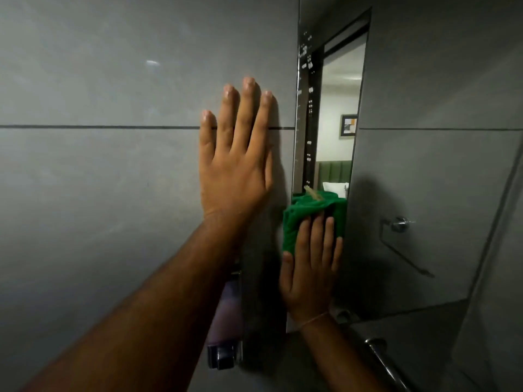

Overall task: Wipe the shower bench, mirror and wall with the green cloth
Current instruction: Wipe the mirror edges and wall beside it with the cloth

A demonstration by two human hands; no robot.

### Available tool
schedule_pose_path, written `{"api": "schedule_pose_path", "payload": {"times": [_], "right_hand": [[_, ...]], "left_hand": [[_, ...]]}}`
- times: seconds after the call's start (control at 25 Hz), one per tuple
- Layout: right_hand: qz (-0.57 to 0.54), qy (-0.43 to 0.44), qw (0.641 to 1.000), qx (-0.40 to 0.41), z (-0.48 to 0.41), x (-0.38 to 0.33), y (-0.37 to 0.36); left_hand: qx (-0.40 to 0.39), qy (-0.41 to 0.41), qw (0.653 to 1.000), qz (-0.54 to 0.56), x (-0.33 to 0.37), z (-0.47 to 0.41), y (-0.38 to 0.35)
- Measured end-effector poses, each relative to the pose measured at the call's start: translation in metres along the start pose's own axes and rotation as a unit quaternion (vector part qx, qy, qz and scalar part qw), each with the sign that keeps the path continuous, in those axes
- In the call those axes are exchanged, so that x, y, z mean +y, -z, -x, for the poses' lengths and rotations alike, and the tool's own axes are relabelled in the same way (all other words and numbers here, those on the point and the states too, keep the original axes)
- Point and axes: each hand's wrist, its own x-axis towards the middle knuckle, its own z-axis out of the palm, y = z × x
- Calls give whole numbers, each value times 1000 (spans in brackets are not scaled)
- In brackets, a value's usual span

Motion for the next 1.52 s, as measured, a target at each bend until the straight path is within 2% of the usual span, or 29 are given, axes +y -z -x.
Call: {"api": "schedule_pose_path", "payload": {"times": [0.16, 0.36, 0.52, 0.68, 0.92, 1.24, 1.52], "right_hand": [[8, -7, 999, 40, -110, -19, 18], [14, 37, 995, 92, -259, -42, 44], [17, 60, 993, 99, -325, -40, 60], [22, 71, 993, 89, -342, -11, 68], [10, 3, 996, 93, -360, 74, 80], [-3, -111, 991, 78, -379, 229, 103], [-12, -189, 980, 68, -331, 279, 98]], "left_hand": [[-3, -1, 1000, 24, 1, 2, -2], [3, -5, 1000, 24, -1, 3, -5], [-6, -11, 1000, 20, 0, 4, -6], [-28, -9, 999, 13, -2, 4, -4], [-36, 19, 999, 35, 23, -8, -6], [-30, -8, 998, 57, 29, -5, -17], [-76, 9, 991, 110, 24, -1, -37]]}}
